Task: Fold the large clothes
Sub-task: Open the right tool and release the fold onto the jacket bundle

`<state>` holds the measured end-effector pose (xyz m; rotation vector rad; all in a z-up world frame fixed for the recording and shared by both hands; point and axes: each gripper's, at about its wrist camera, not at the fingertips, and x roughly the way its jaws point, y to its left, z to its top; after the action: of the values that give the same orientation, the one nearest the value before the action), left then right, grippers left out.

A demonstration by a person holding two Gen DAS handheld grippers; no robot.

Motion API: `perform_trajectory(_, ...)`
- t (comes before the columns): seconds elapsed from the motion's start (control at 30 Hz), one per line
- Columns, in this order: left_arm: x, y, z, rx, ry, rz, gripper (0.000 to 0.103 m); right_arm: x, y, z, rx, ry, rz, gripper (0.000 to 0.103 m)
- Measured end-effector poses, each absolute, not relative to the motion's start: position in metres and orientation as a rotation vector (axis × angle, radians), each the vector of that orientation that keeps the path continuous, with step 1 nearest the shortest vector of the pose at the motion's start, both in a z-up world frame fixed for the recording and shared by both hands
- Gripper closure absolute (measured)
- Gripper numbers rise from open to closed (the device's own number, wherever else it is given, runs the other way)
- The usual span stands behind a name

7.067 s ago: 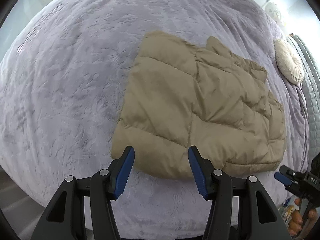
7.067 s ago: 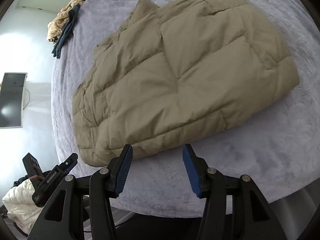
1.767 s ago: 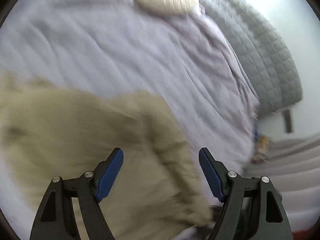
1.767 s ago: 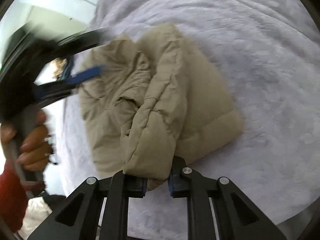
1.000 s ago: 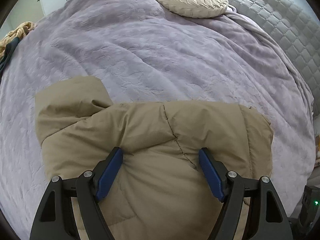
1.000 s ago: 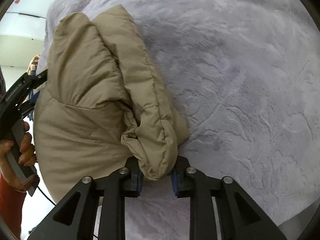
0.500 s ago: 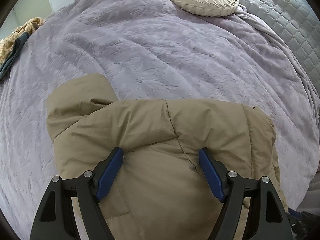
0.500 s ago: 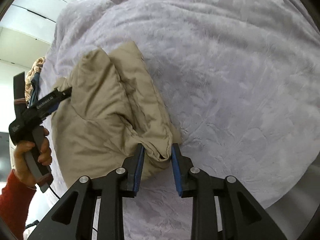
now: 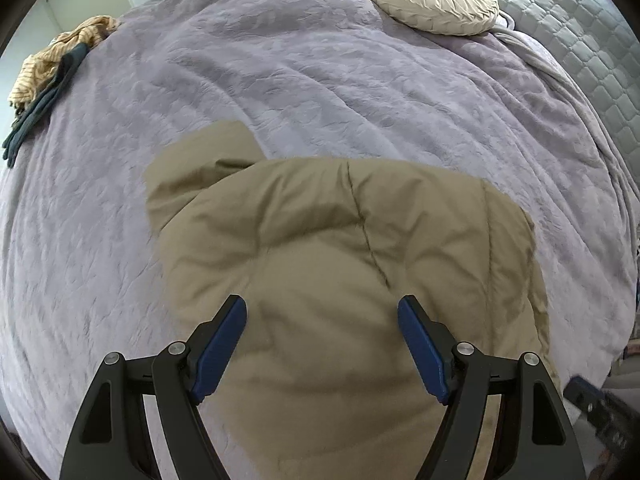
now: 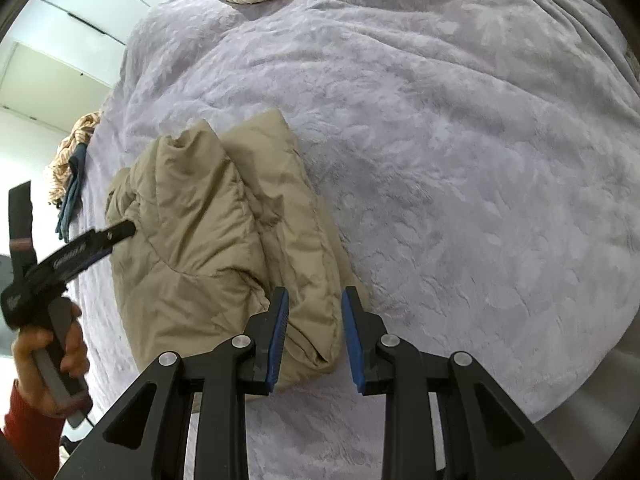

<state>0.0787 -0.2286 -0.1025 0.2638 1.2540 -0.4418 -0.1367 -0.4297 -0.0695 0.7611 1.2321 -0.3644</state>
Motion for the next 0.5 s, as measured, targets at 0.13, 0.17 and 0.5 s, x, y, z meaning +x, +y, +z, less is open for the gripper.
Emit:
perform_trajectory(0.13,0.067,-0.213,-0.096,0.262,1.257,-0.419,0.025,-0.126,-0.428,-0.075,0.762,1.244,-0.323,0.063)
perform_trajectory(0.17,0.064,-0.209,-0.096,0.258,1.262,-0.414,0.025,-0.124,-0.428,-0.078,0.765,1.25,-0.313,0.062)
perform_trajectory(0.5,0.048,-0.177,-0.109,0.222,1.311,-0.362,0.025,-0.11,-0.438,-0.1,0.783,1.303,-0.286,0.044)
